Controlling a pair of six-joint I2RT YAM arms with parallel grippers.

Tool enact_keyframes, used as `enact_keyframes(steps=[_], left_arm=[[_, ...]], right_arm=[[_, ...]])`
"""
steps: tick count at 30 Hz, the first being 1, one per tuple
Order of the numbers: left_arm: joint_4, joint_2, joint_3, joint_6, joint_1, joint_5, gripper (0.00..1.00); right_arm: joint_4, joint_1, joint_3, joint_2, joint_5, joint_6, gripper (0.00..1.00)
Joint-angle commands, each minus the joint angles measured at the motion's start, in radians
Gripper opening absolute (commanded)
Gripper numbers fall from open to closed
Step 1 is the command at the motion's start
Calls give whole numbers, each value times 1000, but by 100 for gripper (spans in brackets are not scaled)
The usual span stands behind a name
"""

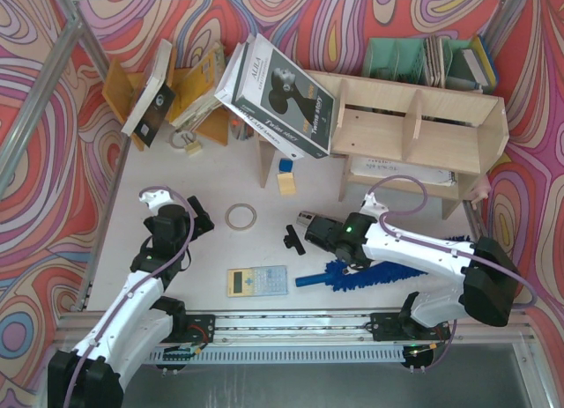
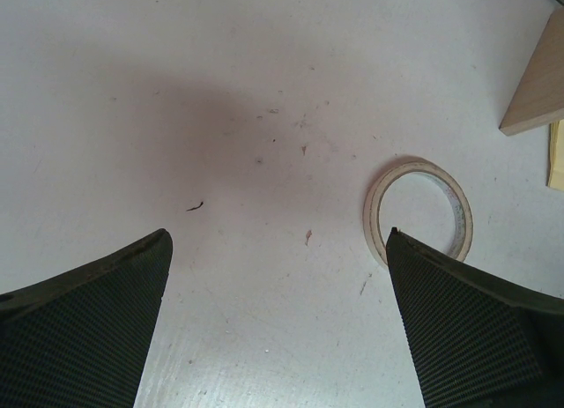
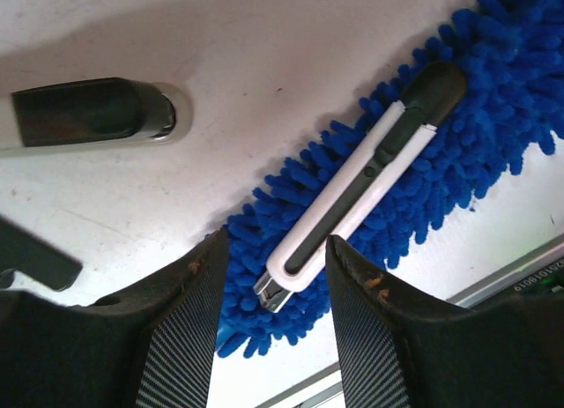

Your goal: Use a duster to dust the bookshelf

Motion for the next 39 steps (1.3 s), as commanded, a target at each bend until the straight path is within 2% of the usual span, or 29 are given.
enact_keyframes(steps=[1, 4, 11, 20, 39], left_arm=[[11, -9, -4, -4, -3, -13, 98], [11, -7, -4, -4, -3, -13, 99], [15, -1, -3, -3, -3, -10, 98], [14, -3, -3, -3, -3, -10, 98], [17, 10, 0, -3, -3, -6, 98]], right_arm=[[-99, -15, -29, 6, 17, 125, 47], [-65, -43, -64, -10, -24, 116, 40], [-37, -90, -105, -38, -56, 98, 39], [-3, -122, -123, -36, -80, 77, 46], [60, -165, -149, 21, -109, 56, 52]])
